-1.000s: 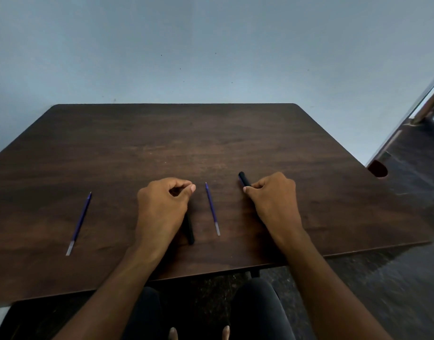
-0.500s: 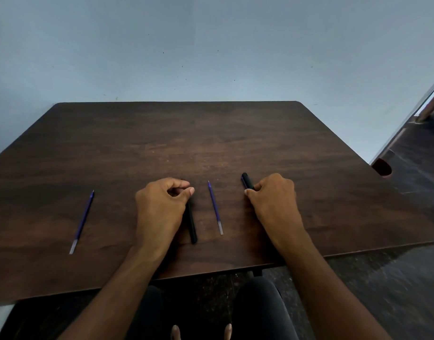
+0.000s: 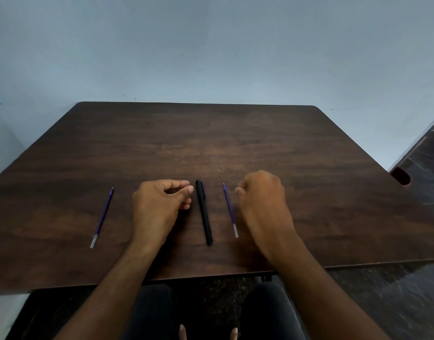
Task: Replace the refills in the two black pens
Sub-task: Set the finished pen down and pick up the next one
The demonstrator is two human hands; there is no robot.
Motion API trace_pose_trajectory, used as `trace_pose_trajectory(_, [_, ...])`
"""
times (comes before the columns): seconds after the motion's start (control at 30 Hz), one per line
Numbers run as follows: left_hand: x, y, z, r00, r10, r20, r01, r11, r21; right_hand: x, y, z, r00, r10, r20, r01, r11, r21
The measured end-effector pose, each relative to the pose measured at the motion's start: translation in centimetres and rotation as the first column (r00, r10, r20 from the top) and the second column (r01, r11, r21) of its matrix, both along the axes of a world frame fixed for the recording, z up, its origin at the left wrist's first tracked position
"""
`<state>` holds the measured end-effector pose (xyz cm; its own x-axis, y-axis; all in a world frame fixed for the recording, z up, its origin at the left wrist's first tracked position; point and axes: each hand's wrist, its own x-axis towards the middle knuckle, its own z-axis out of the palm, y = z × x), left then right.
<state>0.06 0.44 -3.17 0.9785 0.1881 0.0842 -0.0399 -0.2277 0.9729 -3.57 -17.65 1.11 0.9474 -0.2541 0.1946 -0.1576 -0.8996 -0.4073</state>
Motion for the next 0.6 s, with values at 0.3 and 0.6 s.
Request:
trace_pose_trajectory(0.3, [-0.8,0.5,-1.3,0.995,-0.026,0.096,0.029,0.999,-0.031,0.1,6.0,-1.4,0.987,0.146,0.060,-0.138,0.983,-0.124])
trace_pose_trajectory(0.6, [-0.6,0.5,-1.5,0.996,-0.032,0.082,0.037,0.998,-0.058,1.1,5.9,-1.4,0.993,0.103,-0.059,-0.106,0.993,-0.047])
